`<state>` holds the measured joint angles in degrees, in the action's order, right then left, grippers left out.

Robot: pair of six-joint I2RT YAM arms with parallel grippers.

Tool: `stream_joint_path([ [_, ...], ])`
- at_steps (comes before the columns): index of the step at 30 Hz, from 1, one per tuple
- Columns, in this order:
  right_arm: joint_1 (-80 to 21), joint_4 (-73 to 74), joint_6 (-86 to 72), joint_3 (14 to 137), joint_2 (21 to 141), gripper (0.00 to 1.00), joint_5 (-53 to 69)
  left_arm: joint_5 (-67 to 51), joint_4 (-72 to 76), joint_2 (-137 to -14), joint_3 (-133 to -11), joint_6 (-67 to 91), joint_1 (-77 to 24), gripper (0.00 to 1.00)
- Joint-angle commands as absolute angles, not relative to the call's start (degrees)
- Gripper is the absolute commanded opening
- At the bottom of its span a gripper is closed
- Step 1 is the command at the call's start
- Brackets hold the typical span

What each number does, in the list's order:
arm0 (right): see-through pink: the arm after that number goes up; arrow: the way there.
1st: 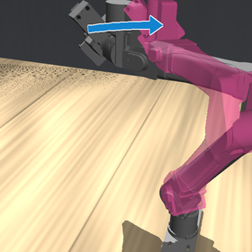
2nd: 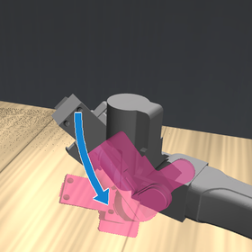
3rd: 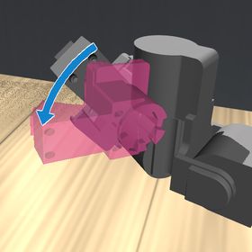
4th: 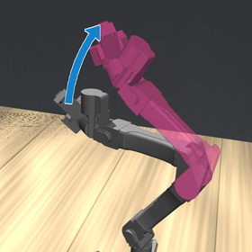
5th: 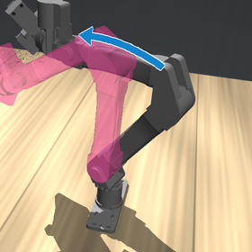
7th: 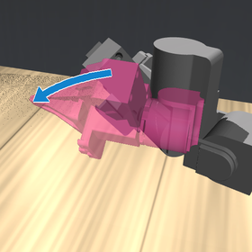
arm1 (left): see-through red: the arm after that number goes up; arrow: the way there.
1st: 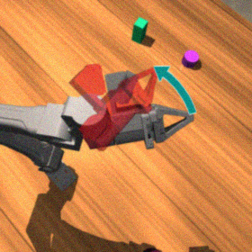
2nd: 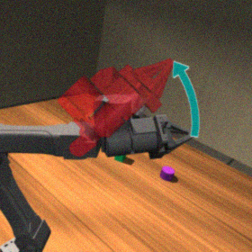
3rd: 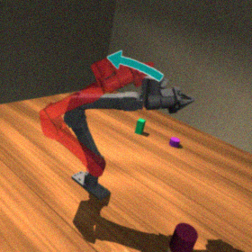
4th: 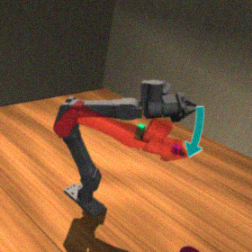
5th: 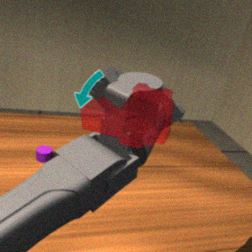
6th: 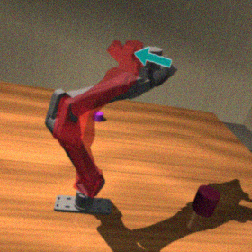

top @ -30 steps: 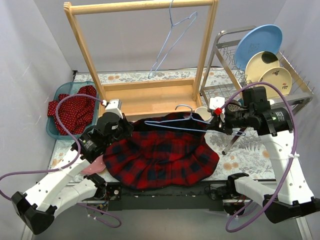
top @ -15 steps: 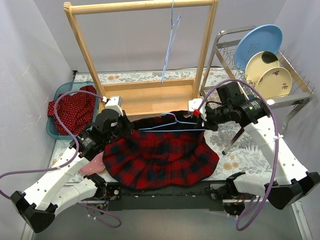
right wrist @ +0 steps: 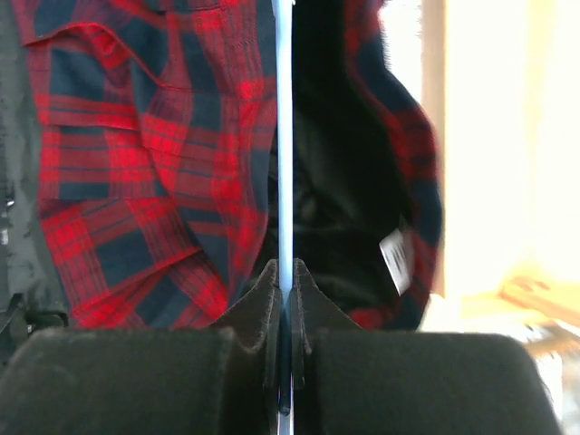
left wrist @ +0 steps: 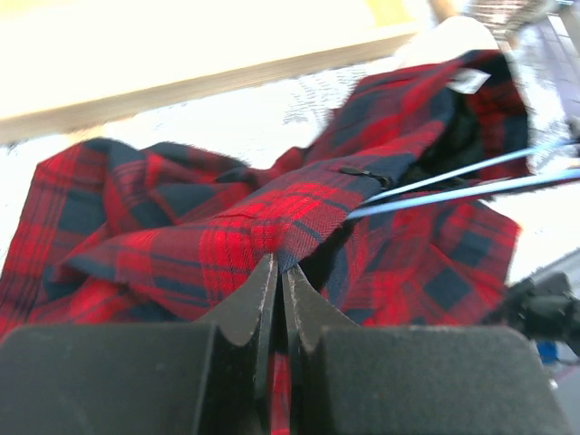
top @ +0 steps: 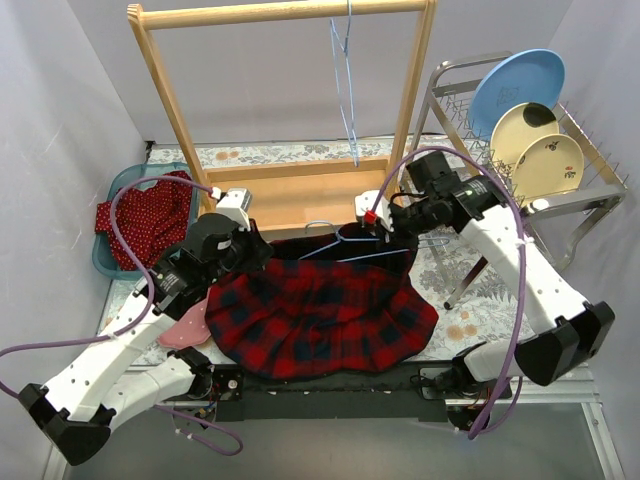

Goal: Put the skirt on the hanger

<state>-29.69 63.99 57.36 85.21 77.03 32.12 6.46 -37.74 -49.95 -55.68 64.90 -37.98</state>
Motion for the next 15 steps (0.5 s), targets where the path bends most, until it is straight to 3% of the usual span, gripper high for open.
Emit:
stream_joint_path([
  [1,-32.6,63.2,58.4,87.4,79.6,0.01,36.6,0.1,-35.3,-49.5,-60.0,61.7,-37.7,0.00],
  [13,-33.8,46.9,46.3,84.1,81.6,0.01,48.9,-6.2,-30.6,-53.0,-56.6,62.3,-37.7,0.00],
  [14,-33.8,46.4,45.9,83.9,81.6,0.01,49.3,-5.2,-30.8,-53.1,-56.3,62.1,-37.7,0.13],
  [15,-33.8,46.2,45.9,83.8,81.8,0.01,49.5,-4.7,-31.4,-53.1,-56.3,61.7,-37.6,0.19],
])
